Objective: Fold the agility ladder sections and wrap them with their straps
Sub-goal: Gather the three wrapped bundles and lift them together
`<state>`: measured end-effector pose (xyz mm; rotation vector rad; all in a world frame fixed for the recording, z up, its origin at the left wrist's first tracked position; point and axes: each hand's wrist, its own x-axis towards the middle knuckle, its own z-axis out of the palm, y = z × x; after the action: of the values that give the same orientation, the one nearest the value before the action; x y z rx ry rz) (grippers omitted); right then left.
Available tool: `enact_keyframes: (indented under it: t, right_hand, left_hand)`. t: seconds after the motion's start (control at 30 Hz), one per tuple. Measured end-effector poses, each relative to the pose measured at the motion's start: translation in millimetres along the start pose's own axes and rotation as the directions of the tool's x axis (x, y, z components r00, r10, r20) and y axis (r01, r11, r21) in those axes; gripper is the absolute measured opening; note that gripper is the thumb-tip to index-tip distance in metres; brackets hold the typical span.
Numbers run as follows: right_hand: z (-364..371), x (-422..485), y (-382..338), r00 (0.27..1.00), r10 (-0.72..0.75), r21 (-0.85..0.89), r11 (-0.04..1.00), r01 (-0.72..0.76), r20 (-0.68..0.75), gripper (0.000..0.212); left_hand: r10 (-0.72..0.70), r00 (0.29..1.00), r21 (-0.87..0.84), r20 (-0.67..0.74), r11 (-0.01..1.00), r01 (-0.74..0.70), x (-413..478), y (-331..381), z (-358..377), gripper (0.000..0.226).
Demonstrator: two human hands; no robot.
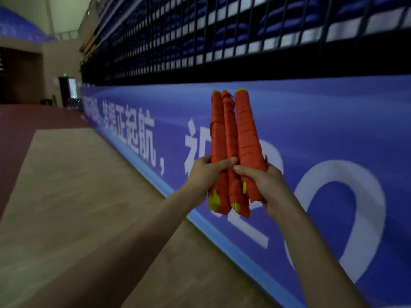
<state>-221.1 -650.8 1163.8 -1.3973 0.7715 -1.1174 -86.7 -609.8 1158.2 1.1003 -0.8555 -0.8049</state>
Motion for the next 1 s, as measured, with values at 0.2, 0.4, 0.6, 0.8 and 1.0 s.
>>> enact_keyframes:
  t: [0.2, 0.4, 0.6, 0.8, 1.0]
  right_hand:
    - [-58.1, -2.0, -77.2, 0.992, -0.100, -0.028, 0.995, 0.098, -0.082, 0.035]
    - [-94.2, -3.2, -126.1, 0.967, -0.174, -0.062, 0.984, 0.166, -0.188, 0.045]
    - [-112.3, -13.0, -152.4, 0.923, -0.235, -0.069, 0.972, 0.225, -0.306, 0.038]
    - [-146.9, -13.5, -168.7, 0.866, -0.274, -0.085, 0.961, 0.264, -0.419, 0.033]
    - [-210.1, -1.2, -177.9, 0.816, -0.289, -0.101, 0.956, 0.276, -0.501, 0.039]
  left_hand:
    - [0.064, 0.988, -0.052, 0.143, 0.997, -0.057, 1.4, 56.1, 77.4, 0.035]
    - [0.124, 0.955, -0.070, 0.268, 0.992, -0.109, 10.0, 92.5, 129.2, 0.038]
    - [0.148, 0.904, -0.117, 0.402, 0.987, -0.110, 17.9, 112.0, 164.4, 0.037]
    - [0.152, 0.842, -0.169, 0.518, 0.983, -0.074, 24.7, 119.0, 213.2, 0.032]
    - [0.158, 0.788, -0.194, 0.595, 0.980, -0.050, 39.3, 108.2, 285.4, 0.040]
